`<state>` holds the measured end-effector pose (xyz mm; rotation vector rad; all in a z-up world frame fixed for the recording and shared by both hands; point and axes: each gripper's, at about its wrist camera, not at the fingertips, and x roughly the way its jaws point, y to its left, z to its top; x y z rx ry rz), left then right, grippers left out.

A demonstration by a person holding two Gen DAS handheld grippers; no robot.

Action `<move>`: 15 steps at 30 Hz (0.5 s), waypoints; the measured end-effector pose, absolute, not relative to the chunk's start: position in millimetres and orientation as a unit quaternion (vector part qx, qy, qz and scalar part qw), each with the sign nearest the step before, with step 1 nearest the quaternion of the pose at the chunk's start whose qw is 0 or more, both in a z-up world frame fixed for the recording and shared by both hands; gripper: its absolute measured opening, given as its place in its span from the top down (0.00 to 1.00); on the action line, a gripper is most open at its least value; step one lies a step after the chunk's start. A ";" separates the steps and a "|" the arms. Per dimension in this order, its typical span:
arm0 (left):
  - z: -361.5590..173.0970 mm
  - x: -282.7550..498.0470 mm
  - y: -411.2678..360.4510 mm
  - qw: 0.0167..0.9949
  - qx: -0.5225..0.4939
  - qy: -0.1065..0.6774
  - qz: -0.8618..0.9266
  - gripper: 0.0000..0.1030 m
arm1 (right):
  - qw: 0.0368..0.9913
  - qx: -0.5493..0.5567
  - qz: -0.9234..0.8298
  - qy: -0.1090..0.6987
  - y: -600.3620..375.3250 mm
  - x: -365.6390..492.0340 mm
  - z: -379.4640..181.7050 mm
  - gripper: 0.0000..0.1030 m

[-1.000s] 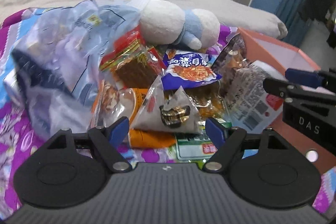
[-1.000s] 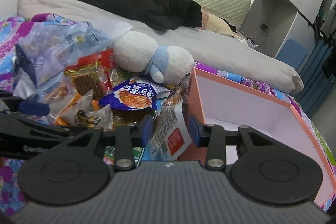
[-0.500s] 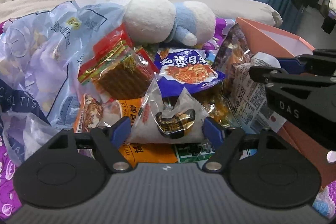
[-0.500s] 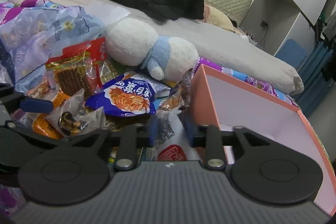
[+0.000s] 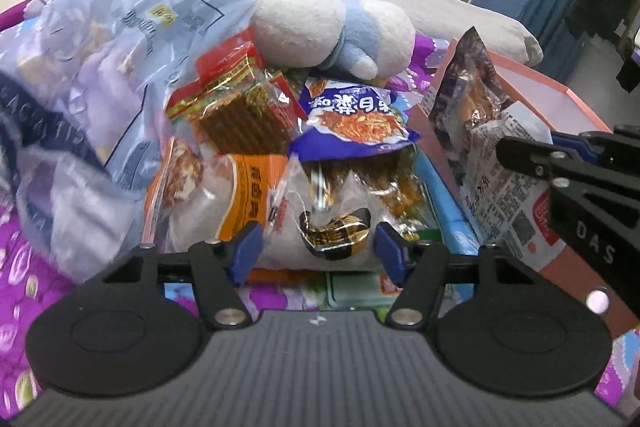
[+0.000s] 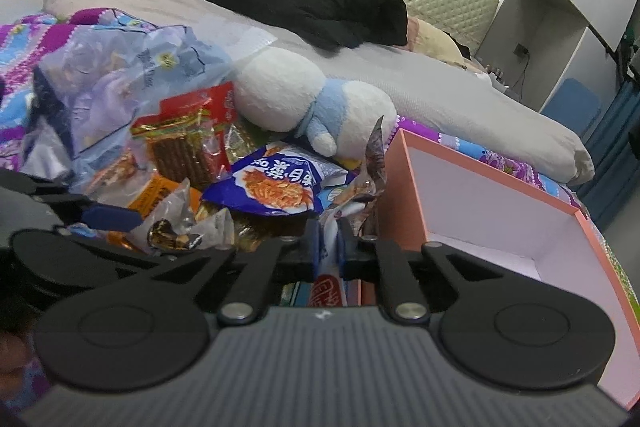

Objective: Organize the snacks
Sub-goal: 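Grasp the clear snack bag with the left gripper while the right grasps a dark printed bag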

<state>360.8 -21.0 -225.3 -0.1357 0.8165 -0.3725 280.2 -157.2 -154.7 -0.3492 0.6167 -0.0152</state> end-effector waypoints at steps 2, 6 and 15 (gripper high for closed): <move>-221.8 351.1 -18.8 0.899 -0.067 0.396 -0.176 0.36 | 0.939 -0.170 -0.003 0.300 -156.6 270.9 -151.2 0.89; -215.8 328.5 -13.3 0.897 -0.070 0.401 -0.171 0.38 | 0.939 -0.168 0.011 0.301 -155.9 248.7 -146.2 0.89; -208.7 266.9 9.9 0.892 -0.087 0.419 -0.148 0.51 | 0.931 -0.189 0.043 0.308 -149.4 194.7 -146.7 0.88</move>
